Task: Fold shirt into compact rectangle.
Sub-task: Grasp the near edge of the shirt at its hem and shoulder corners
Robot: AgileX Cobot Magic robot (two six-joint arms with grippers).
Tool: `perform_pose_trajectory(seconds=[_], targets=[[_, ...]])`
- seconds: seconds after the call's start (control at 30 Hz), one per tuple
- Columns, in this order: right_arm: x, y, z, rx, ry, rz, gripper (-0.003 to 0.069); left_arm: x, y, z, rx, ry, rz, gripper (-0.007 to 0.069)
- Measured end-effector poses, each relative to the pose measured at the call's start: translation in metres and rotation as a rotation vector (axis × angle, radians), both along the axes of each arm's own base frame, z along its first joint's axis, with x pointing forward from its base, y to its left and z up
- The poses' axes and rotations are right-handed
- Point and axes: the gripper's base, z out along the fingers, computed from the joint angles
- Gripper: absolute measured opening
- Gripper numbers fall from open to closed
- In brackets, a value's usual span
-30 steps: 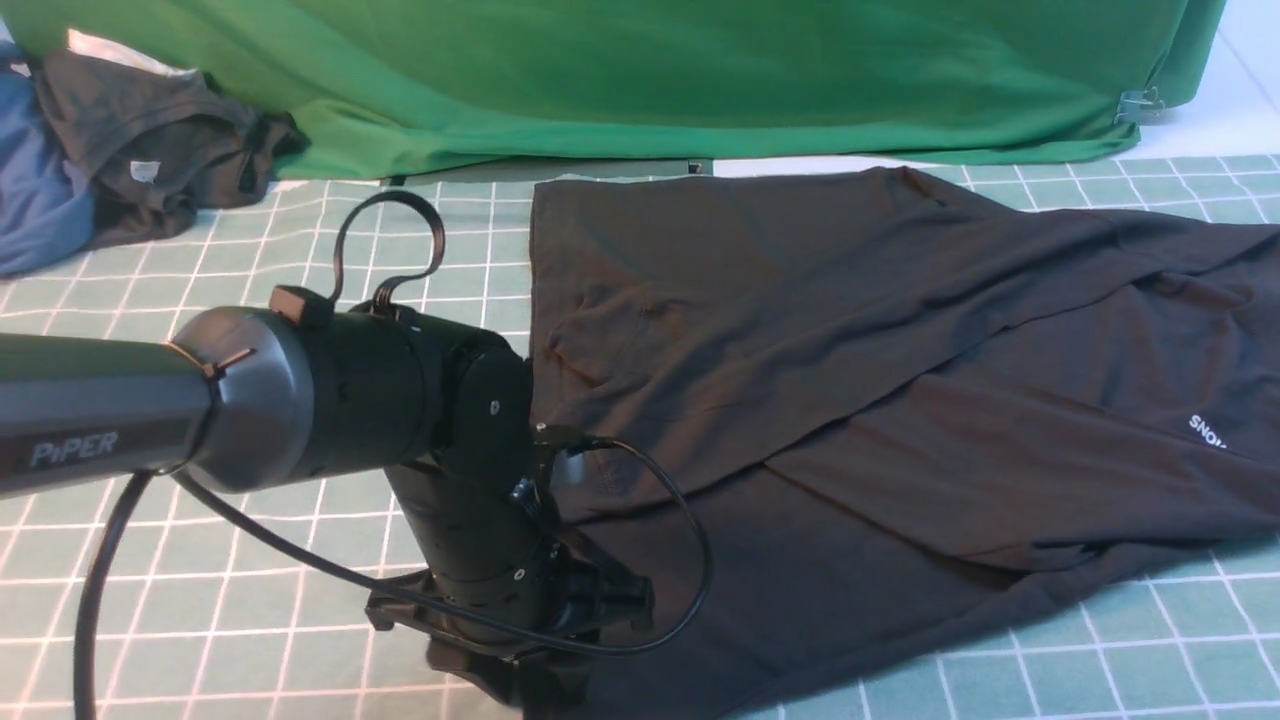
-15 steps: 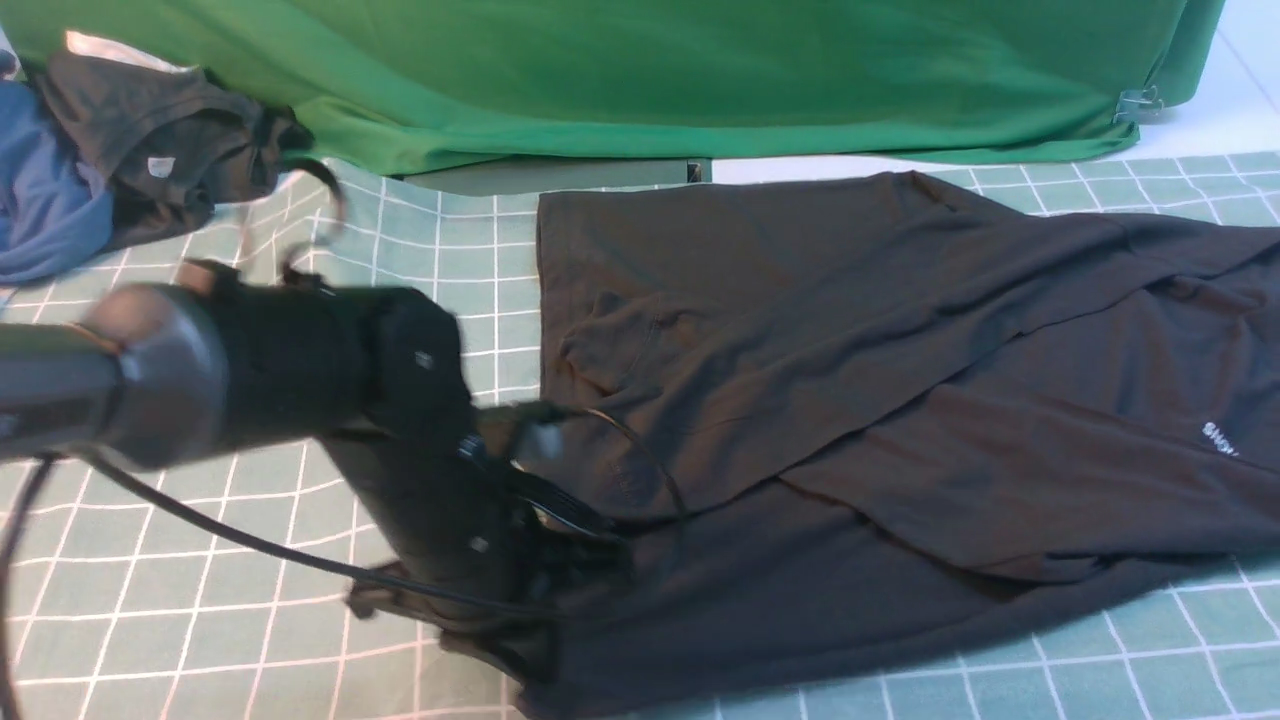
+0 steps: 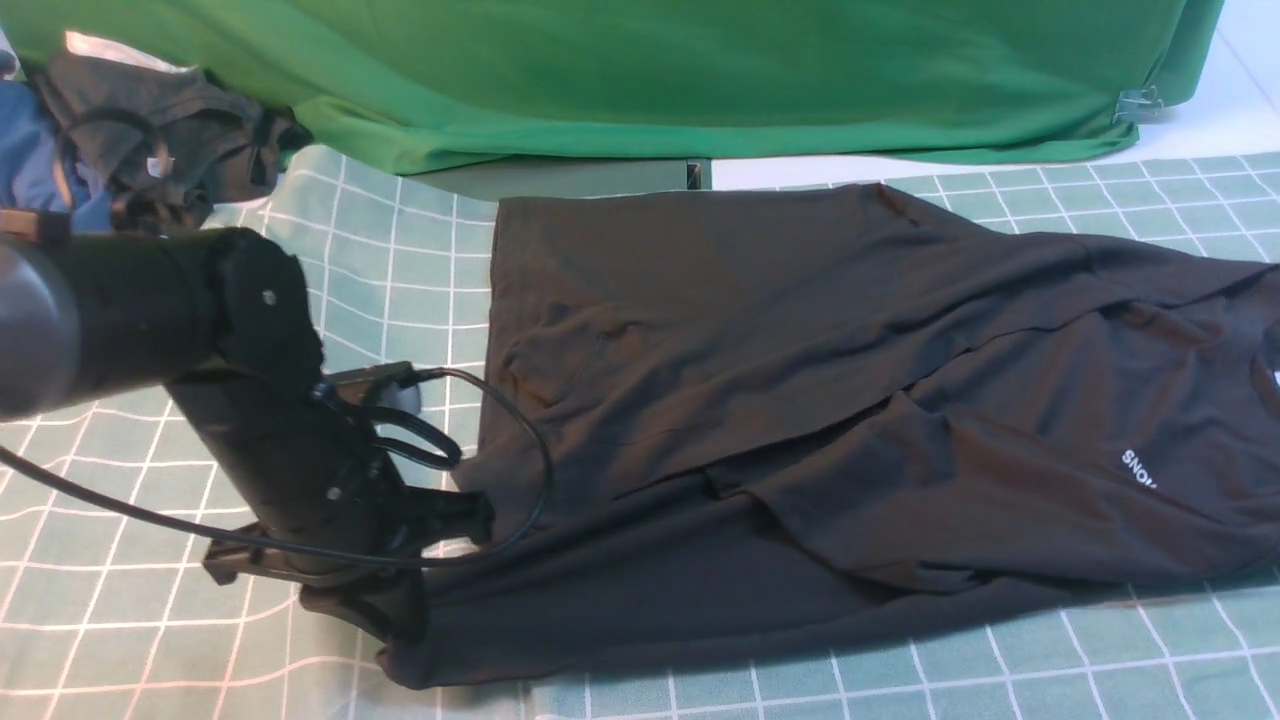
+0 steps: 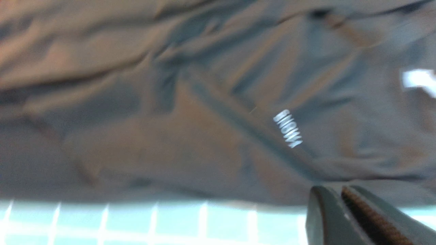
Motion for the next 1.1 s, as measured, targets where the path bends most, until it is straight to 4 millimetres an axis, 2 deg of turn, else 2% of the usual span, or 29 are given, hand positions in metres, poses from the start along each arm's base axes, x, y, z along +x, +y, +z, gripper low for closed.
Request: perform_pose_trajectory(seconds=[0.07, 0.13, 0.17, 0.3, 0.37, 0.4, 0.43, 0.47, 0.53, 0.63, 0.87, 1.1], targets=[[0.008, 0.009, -0.011, -0.009, 0.061, 0.064, 0.0081, 0.000, 0.002, 0.000, 0.001, 0.000, -0.002, 0.0014], [0.020, 0.024, -0.029, -0.033, 0.147, 0.155, 0.0132, 0.001, 0.003, 0.000, 0.000, -0.002, -0.014, 0.0014], [0.021, 0.026, -0.031, -0.037, 0.155, 0.166, 0.0146, 0.000, 0.003, 0.000, 0.000, -0.001, -0.016, 0.0014], [0.041, 0.058, -0.075, -0.150, 0.292, 0.356, 0.0346, 0.000, 0.003, 0.000, -0.003, -0.005, -0.040, 0.0014], [0.048, 0.072, -0.097, -0.224, 0.337, 0.435, 0.0428, 0.000, 0.004, 0.000, -0.004, -0.007, -0.049, 0.0014], [0.050, 0.077, -0.106, -0.257, 0.356, 0.469, 0.0445, 0.000, 0.004, 0.000, -0.004, -0.007, -0.052, 0.0014], [0.051, 0.078, -0.108, -0.272, 0.358, 0.479, 0.0449, 0.000, 0.004, 0.000, -0.004, -0.008, -0.053, 0.0014], [0.053, 0.084, -0.123, -0.345, 0.386, 0.537, 0.0464, 0.000, 0.004, 0.000, -0.005, -0.010, -0.061, 0.0014], [0.055, 0.086, -0.134, -0.426, 0.411, 0.565, 0.0468, 0.000, 0.004, 0.000, -0.006, -0.011, -0.069, 0.0014], [0.056, 0.086, -0.144, -0.509, 0.442, 0.557, 0.0468, 0.000, 0.004, 0.000, -0.006, -0.012, -0.074, 0.0014], [0.063, 0.076, -0.146, -0.658, 0.420, 0.537, 0.0468, 0.000, 0.004, 0.000, -0.008, -0.016, -0.093, 0.0014], [0.070, 0.073, -0.149, -0.757, 0.387, 0.591, 0.0461, 0.001, 0.004, 0.000, -0.009, -0.028, -0.109, 0.0014]])
